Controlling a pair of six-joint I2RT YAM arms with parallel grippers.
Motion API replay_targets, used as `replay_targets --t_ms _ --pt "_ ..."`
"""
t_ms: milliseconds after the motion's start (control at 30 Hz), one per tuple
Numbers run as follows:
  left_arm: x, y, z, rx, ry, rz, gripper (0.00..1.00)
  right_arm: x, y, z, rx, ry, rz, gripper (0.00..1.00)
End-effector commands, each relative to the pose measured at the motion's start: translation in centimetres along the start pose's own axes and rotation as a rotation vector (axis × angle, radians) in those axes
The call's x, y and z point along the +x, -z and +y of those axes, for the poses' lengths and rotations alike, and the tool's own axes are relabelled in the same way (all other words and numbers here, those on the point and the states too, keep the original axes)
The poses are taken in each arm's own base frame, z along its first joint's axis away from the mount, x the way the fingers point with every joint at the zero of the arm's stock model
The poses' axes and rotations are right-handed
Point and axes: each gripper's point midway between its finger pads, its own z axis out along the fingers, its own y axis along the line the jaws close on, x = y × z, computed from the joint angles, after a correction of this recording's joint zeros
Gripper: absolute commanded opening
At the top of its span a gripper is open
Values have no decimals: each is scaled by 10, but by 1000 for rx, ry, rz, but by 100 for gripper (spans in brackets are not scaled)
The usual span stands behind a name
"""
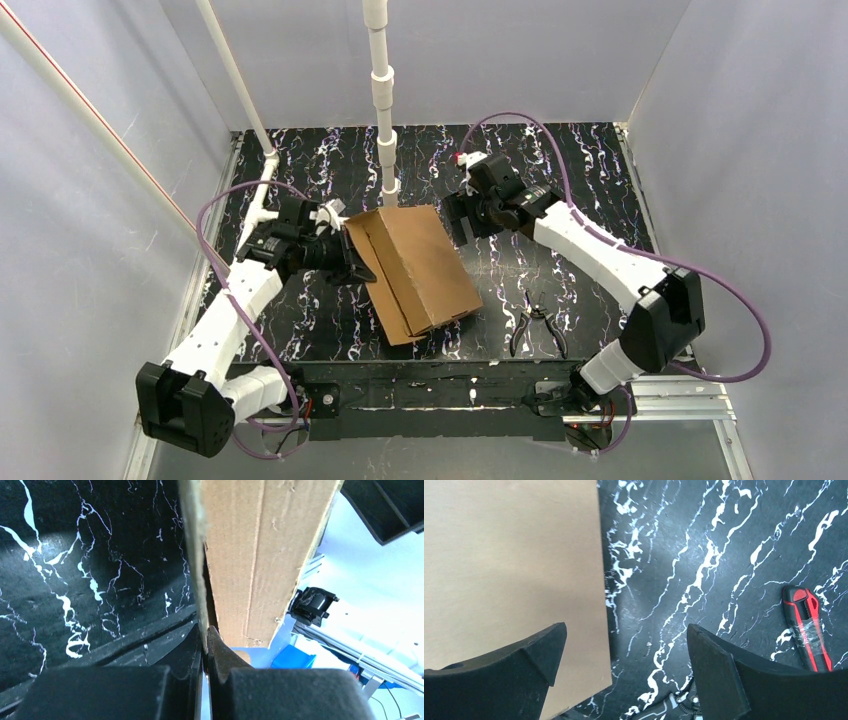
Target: Unpack the express box
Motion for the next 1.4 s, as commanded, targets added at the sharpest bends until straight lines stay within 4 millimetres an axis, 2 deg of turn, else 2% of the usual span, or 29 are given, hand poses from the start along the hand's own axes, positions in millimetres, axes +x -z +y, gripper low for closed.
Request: replay_targets --t_ms 0,33,167,233,367,433,600,767,967,1133,1267,1367 --pt "13 24 -9 -48 -15 96 0 -30 44 13 -5 -54 -94 98" --pt "12 26 -11 -53 -11 103 0 -33 47 23 -42 -81 -102 98" --pt "9 34 -26 -21 -9 115 0 -42 59 90 -294 -146 -142 98" --pt "8 35 -31 -4 -14 118 0 -46 67 115 -362 -147 -192 98" --pt "6 40 -38 4 -15 120 0 -48 76 143 -443 -123 -204 98" --pt "3 44 -43 11 -20 112 0 -44 76 150 -447 -97 -184 98" --pt "0 54 -49 3 -54 100 0 -30 67 154 -424 -67 -149 97" --pt "-1 61 -49 -17 -91 95 0 -28 63 141 -370 -81 -184 89" --pt "-2 70 -45 -69 -148 103 0 -19 60 147 -448 -102 -153 78" --pt "-3 80 -41 -105 -205 82 0 -18 55 127 -450 -167 -149 68" --pt "-5 78 -38 -120 -216 85 0 -14 52 122 -450 -161 -139 68" --pt "-6 75 -40 -109 -223 101 0 -10 49 120 -436 -150 -119 72"
